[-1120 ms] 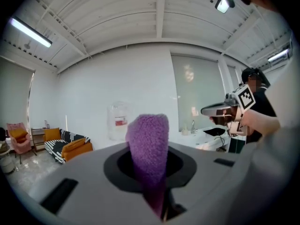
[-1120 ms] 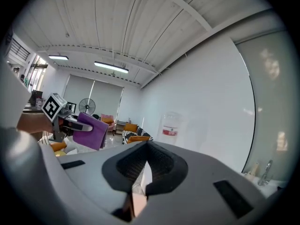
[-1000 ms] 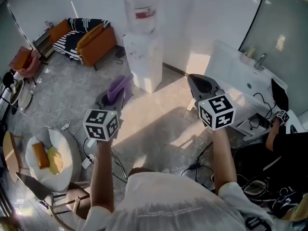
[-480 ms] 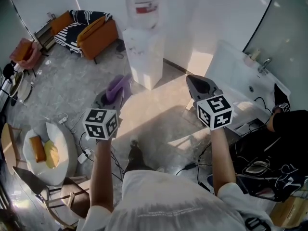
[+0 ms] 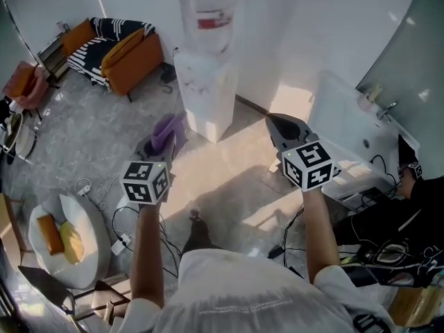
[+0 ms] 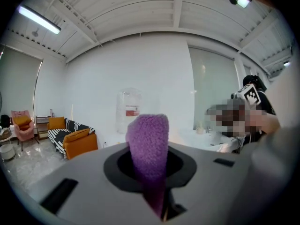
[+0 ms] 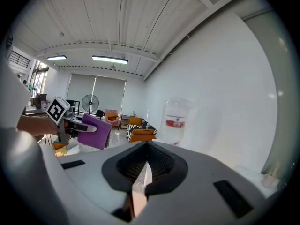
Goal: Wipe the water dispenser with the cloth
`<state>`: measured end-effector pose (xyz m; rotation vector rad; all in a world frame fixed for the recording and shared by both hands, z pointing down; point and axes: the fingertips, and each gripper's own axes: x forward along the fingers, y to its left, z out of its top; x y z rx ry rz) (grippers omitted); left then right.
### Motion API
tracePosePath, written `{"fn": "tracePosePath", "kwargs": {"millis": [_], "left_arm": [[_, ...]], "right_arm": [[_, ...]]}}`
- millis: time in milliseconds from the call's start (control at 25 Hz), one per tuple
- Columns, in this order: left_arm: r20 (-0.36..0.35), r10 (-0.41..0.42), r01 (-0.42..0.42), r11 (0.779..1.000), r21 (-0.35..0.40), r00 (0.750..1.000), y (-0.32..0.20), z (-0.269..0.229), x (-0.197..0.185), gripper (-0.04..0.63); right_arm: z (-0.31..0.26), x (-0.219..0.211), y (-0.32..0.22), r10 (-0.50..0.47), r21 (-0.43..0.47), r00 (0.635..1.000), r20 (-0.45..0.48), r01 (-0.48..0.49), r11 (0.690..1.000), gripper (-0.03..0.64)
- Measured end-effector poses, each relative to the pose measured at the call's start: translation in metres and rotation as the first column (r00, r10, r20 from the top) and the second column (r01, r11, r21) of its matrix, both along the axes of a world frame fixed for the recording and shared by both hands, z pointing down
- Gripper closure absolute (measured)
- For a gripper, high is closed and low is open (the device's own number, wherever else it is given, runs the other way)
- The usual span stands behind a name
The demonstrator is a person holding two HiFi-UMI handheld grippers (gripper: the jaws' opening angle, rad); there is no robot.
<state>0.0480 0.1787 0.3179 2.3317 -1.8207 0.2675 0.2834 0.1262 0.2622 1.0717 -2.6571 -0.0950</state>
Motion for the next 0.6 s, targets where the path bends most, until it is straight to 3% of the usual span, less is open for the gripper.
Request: {"fn": "tracePosePath", "kwargs": {"millis": [240,600], "left_arm": [[-0.035,-0.033,0.031,0.998,-0.06,0.999,-0.09,0.023,-0.082,0.546],[-0.039,-0.009,0.005,0.994,-0.109,0.999,-0.205,0.048,-0.173,0.546]], "right_arm": [[0.009,-0.07,-0.088,0.052,-0.047,0.998,0.02,-0.051,0.998,0.601],[0.03,-0.169,-0.202,0.098,-0.11,0.995,0.026,-0.095,0.989,0.603]]}}
